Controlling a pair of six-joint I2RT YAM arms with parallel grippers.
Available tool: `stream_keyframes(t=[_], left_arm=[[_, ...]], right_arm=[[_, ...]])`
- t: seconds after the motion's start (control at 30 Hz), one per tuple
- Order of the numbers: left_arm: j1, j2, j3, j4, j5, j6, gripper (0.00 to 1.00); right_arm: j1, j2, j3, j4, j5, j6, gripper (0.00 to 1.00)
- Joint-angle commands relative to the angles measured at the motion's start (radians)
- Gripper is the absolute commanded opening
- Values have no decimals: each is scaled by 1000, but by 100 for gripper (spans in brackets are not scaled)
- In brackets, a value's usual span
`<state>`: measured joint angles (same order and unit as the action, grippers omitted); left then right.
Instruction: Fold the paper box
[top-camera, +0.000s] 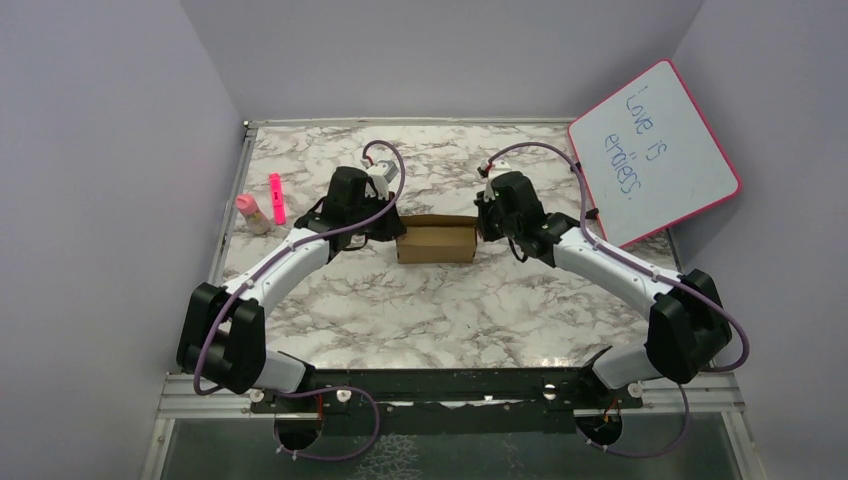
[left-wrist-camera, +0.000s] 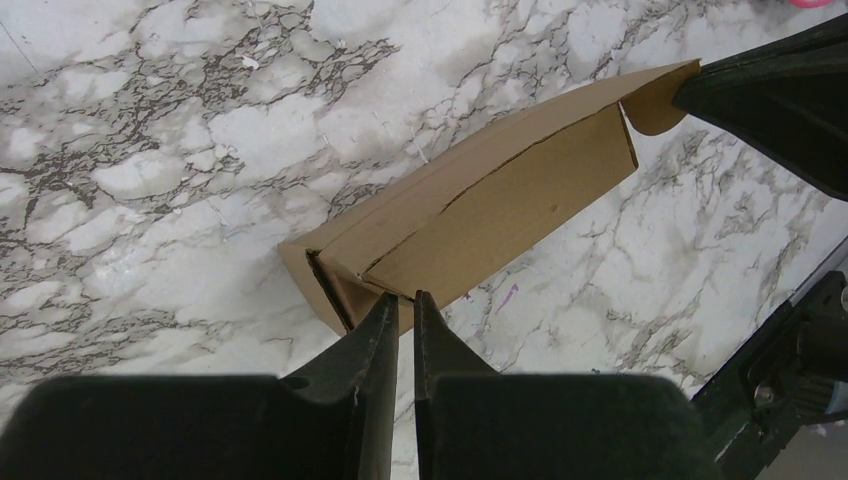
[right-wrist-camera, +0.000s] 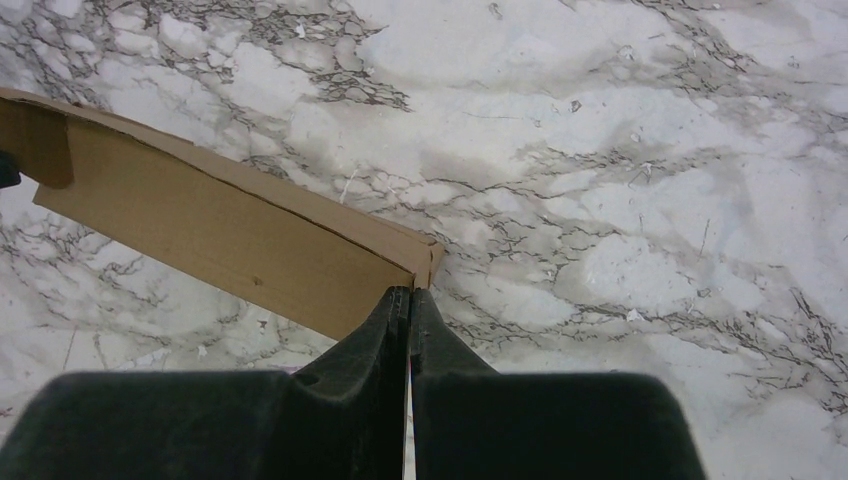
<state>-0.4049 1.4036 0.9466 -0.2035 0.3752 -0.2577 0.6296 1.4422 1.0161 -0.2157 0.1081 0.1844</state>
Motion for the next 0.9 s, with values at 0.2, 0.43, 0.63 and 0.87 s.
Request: stream_keyframes(t=[0.2,0.43,0.63,0.87], left_arm=[[-21,-48,12,-12,-83,12,10],[-21,-46,58,-97,-131,88,10],[-16,-40,72,-137,-160,124,10],[-14,-25,65,-135,-149,109,10]], right_arm=[[21,32,56,-40,50,88,7],[21,37,62,-47,105,117,7],[22,44,57,-41,114,138,7],[22,45,53,-23,103,159,7]])
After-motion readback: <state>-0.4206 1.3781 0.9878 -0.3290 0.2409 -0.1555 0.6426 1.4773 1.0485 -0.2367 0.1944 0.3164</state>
